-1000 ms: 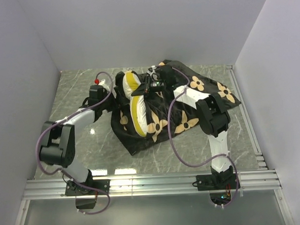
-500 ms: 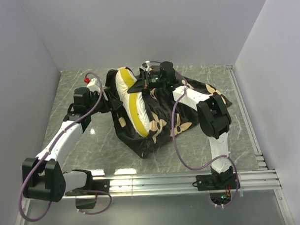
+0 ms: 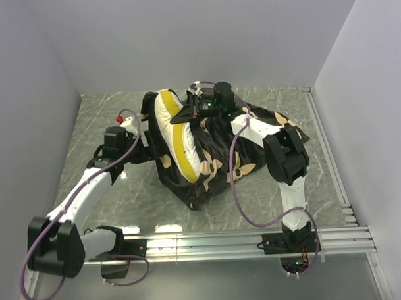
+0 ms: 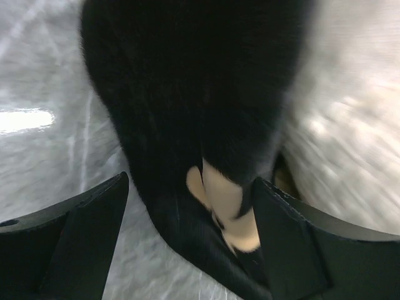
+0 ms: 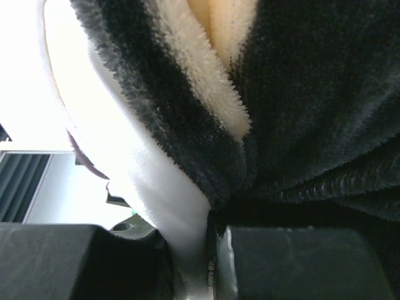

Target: Put the pillow into the pillowcase

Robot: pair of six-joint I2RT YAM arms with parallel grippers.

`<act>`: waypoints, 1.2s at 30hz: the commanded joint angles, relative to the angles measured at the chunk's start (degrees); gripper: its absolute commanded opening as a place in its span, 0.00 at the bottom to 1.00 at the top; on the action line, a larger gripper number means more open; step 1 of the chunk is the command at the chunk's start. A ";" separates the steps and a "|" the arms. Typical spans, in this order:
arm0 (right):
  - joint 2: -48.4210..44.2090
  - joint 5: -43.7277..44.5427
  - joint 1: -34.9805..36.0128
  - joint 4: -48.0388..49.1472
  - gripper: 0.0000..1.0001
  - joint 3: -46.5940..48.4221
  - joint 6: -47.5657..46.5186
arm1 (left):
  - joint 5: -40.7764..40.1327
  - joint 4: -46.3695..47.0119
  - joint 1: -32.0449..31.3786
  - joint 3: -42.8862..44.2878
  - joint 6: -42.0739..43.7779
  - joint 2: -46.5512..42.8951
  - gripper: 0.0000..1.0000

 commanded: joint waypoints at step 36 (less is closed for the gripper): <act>-10.10 -0.67 0.54 16.13 0.00 -0.79 11.66 | 2.17 18.21 -5.59 -0.86 -9.38 9.62 0.99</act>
